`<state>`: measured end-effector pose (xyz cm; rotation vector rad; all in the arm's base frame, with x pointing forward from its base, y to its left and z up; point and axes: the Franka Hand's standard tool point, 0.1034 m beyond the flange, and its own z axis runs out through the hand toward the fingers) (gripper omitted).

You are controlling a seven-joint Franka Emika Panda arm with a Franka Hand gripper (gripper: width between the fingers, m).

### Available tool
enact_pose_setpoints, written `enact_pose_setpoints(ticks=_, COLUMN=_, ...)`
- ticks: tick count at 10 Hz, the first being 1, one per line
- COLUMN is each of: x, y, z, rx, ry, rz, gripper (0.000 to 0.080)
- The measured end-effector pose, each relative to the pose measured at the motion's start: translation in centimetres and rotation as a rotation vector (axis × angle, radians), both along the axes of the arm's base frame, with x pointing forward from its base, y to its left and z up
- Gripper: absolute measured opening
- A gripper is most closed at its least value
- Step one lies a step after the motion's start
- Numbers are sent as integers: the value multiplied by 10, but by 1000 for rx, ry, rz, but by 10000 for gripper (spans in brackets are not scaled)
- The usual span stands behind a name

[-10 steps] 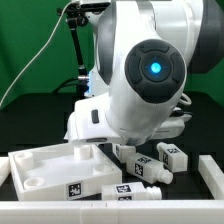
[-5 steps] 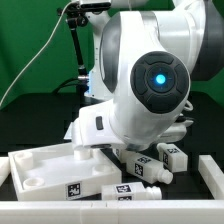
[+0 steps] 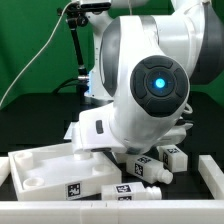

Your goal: Assemble one leg

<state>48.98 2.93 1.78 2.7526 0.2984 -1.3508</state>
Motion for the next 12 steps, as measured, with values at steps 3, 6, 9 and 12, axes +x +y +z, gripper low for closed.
enact_pose_setpoints(ticks=3, x=4, y=-4, z=46, rx=38, ry=38, rz=28, gripper=281)
enact_pose_setpoints(ticks=6, x=18, y=-11, z=85, rx=69, ry=-21, rz=42, gripper=281)
enact_pose_setpoints(ticks=9, x=39, y=-14, z=76, rx=119, ry=-255, rz=66, gripper=281)
enact_pose_setpoints(ticks=12, x=74, y=-30, z=91, rx=208, ry=-444, rz=95, gripper=281)
